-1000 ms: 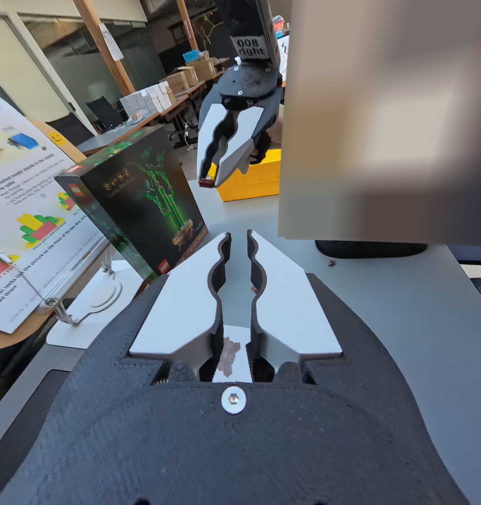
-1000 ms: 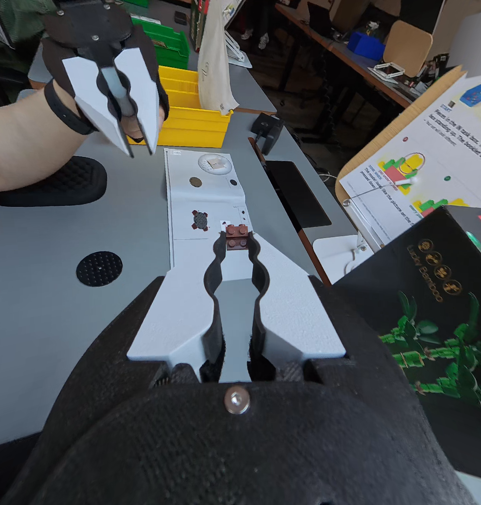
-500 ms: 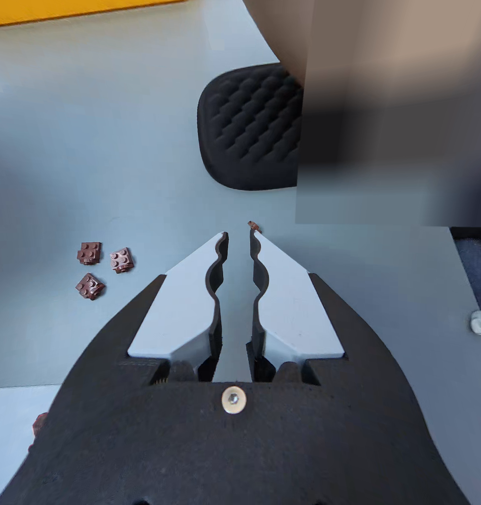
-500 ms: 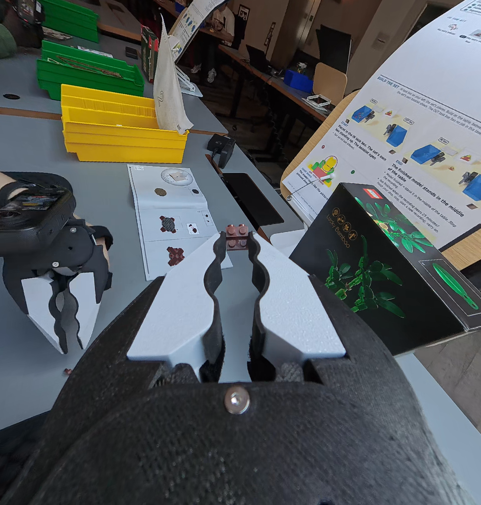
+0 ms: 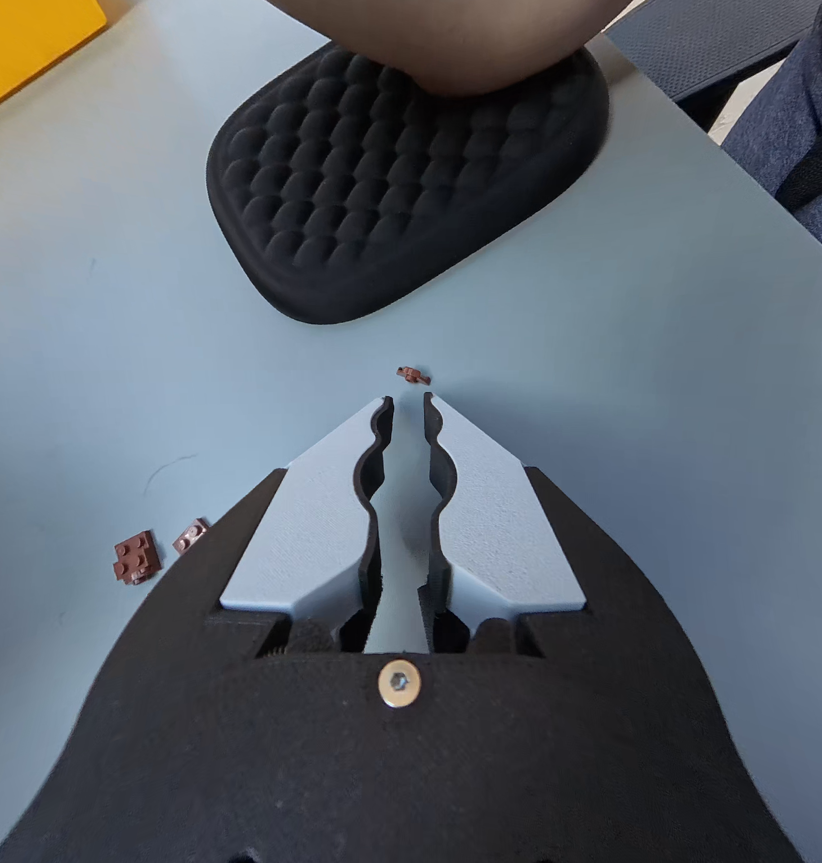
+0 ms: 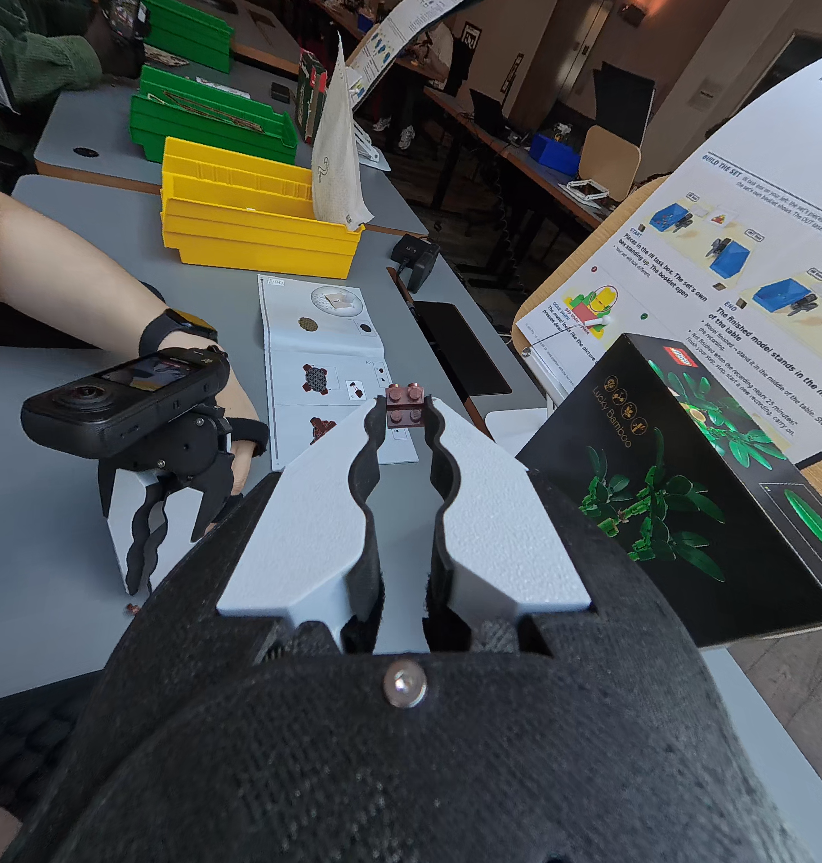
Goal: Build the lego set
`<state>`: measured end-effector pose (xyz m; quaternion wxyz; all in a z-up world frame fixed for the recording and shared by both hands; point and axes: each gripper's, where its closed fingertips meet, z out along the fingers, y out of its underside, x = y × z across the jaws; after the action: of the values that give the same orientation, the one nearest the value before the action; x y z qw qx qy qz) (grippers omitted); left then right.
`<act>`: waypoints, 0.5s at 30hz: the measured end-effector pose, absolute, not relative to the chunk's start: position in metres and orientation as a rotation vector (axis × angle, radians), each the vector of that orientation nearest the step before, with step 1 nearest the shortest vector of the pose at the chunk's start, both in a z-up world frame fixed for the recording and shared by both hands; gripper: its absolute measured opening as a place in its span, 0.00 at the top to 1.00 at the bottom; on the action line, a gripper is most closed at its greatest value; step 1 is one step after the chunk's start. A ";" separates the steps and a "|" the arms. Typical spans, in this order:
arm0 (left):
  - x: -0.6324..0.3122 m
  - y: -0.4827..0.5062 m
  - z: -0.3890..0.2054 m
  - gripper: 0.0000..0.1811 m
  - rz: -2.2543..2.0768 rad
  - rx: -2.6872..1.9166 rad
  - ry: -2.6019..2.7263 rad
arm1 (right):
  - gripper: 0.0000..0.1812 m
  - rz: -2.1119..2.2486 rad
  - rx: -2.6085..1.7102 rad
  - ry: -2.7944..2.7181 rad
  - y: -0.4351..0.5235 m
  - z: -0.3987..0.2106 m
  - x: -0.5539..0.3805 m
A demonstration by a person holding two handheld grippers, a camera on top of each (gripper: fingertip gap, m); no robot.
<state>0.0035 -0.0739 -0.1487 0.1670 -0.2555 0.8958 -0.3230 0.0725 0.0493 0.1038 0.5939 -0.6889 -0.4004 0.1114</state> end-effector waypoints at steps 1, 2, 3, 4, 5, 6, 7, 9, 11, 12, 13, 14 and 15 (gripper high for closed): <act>0.005 -0.077 -0.149 0.94 -0.951 -0.720 2.555 | 0.91 0.264 -1.598 -0.930 0.049 0.104 0.072; 0.006 -0.079 -0.148 0.94 -0.978 -0.711 2.555 | 0.91 0.268 -1.596 -0.931 0.048 0.105 0.072; 0.007 -0.079 -0.148 0.94 -0.995 -0.698 2.553 | 0.91 0.269 -1.595 -0.933 0.048 0.105 0.072; 0.008 -0.080 -0.147 0.95 -1.000 -0.682 2.556 | 0.91 0.269 -1.594 -0.936 0.048 0.104 0.071; 0.008 -0.080 -0.148 0.96 -0.999 -0.667 2.562 | 0.91 0.270 -1.594 -0.940 0.048 0.104 0.071; 0.008 -0.080 -0.148 0.96 -0.998 -0.655 2.573 | 0.91 0.270 -1.595 -0.942 0.048 0.104 0.071; 0.007 -0.080 -0.149 0.96 -0.997 -0.648 2.588 | 0.91 0.270 -1.597 -0.943 0.048 0.104 0.070; 0.007 -0.081 -0.151 0.96 -0.992 -0.641 2.611 | 0.91 0.271 -1.600 -0.950 0.048 0.102 0.069; 0.008 -0.084 -0.151 0.96 -0.989 -0.630 2.620 | 0.91 0.269 -1.603 -0.955 0.049 0.101 0.068; 0.009 -0.085 -0.151 0.96 -0.983 -0.620 2.625 | 0.91 0.269 -1.605 -0.959 0.049 0.101 0.068; 0.009 -0.087 -0.151 0.97 -0.973 -0.607 2.628 | 0.91 0.268 -1.606 -0.961 0.049 0.101 0.067; 0.009 -0.088 -0.151 0.97 -0.964 -0.594 2.635 | 0.91 0.267 -1.606 -0.964 0.049 0.101 0.067; 0.009 -0.090 -0.152 0.97 -0.954 -0.581 2.643 | 0.91 0.268 -1.604 -0.966 0.049 0.100 0.066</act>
<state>0.0091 -0.0900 -0.1516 0.1356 -0.2006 0.9127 -0.3293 0.0664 0.0485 0.1005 0.5849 -0.6878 -0.4143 0.1148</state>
